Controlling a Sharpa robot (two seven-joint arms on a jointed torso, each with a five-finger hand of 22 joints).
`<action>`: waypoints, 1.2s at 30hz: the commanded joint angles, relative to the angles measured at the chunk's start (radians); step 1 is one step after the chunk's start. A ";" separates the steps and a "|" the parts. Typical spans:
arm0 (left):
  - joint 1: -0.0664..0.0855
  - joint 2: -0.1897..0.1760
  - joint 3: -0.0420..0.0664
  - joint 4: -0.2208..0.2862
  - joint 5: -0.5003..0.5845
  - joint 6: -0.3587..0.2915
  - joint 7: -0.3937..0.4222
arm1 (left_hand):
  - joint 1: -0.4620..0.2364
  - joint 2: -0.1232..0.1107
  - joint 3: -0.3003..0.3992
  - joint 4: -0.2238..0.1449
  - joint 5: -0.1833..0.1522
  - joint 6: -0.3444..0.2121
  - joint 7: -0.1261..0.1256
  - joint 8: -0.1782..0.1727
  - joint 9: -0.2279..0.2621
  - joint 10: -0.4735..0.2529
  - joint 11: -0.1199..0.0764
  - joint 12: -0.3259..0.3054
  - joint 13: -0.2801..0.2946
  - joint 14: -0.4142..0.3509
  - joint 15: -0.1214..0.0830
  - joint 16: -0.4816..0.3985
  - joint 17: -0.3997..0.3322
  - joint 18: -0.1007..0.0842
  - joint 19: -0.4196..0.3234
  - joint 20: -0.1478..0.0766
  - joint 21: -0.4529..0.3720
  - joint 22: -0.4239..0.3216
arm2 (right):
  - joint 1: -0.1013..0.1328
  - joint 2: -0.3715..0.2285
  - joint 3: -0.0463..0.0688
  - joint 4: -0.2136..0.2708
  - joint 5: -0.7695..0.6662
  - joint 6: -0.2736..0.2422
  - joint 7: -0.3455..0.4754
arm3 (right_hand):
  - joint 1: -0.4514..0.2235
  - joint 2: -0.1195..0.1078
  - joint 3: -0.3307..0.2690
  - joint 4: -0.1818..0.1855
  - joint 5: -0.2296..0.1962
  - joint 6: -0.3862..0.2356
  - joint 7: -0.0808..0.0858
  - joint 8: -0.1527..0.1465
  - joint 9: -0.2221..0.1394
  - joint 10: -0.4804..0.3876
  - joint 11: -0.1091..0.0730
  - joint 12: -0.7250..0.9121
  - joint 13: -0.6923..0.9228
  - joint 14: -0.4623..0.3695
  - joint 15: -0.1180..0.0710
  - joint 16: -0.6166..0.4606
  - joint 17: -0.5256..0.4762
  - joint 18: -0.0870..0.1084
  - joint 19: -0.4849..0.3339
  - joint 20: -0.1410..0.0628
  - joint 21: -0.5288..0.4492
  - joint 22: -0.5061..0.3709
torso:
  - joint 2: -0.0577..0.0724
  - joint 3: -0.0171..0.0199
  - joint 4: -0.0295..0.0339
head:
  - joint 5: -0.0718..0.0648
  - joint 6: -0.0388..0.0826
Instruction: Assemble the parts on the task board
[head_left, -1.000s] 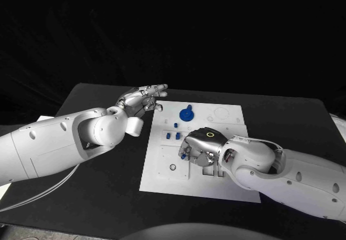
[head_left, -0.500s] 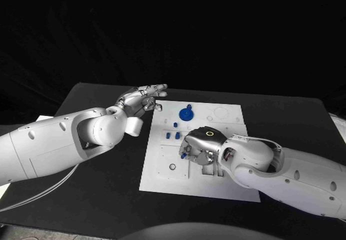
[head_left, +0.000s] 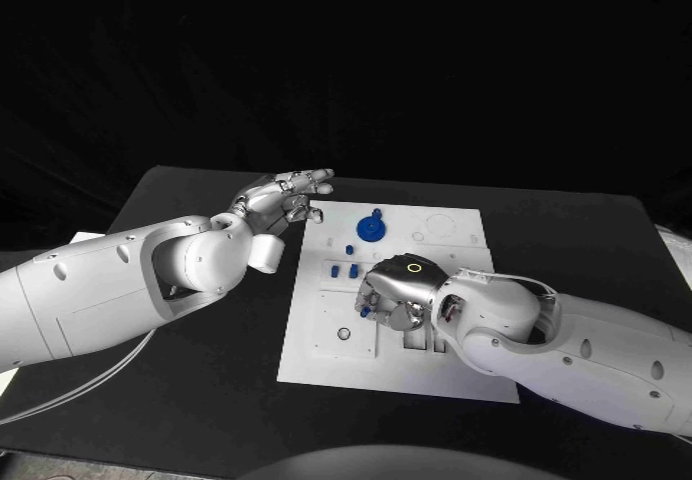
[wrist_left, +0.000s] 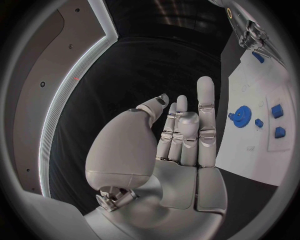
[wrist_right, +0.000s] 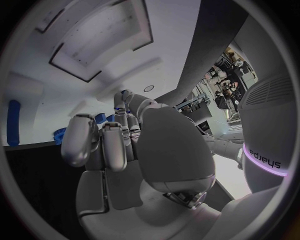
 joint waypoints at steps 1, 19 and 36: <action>0.000 0.001 0.001 0.002 -0.008 0.021 0.002 | 0.007 0.000 -0.003 -0.001 0.004 -0.006 -0.003 0.006 -0.001 -0.009 0.000 0.001 0.001 -0.007 -0.002 -0.002 -0.001 0.009 -0.002 0.005 -0.006 -0.001 | -0.002 0.004 -0.001 -0.004 -0.015 0.043 -0.013 | -0.010 -0.003 0.002 -0.001 0.004 0.007 0.003 0.003 0.002 -0.003 -0.005 -0.006 -0.001 0.055 -0.005 0.002 -0.001 0.008 0.003 -0.003 0.001 -0.001 | 0.001 -0.0006 0.0003 | -0.001 -0.003; 0.000 0.000 0.001 0.003 -0.009 0.018 -0.003 | 0.007 0.001 -0.004 0.000 0.004 -0.010 -0.002 0.008 -0.001 -0.015 0.001 0.006 0.002 -0.008 -0.001 -0.002 -0.003 0.009 -0.003 0.006 -0.006 -0.002 | -0.002 0.013 -0.003 -0.022 -0.004 -0.009 -0.019 | -0.074 -0.054 -0.029 0.002 0.007 -0.127 0.047 -0.020 -0.031 -0.229 0.051 -0.010 -0.057 0.038 0.040 -0.042 -0.065 0.023 -0.035 0.034 -0.059 -0.087 | -0.001 -0.0002 0.0005 | -0.003 -0.006; 0.000 -0.003 0.000 0.003 -0.019 0.023 -0.016 | 0.009 0.011 0.000 0.001 0.005 -0.015 -0.001 0.011 -0.001 -0.025 0.002 0.014 0.003 -0.010 0.000 -0.001 -0.005 0.009 -0.003 0.007 -0.008 -0.002 | 0.013 -0.103 0.001 0.074 0.023 -0.054 -0.029 | -0.072 -0.049 -0.040 -0.004 0.010 -0.124 0.048 -0.015 -0.030 -0.221 0.050 0.016 -0.053 0.034 0.039 -0.058 -0.089 0.027 -0.039 0.038 -0.072 -0.105 | -0.001 0.0002 -0.0012 | -0.009 0.005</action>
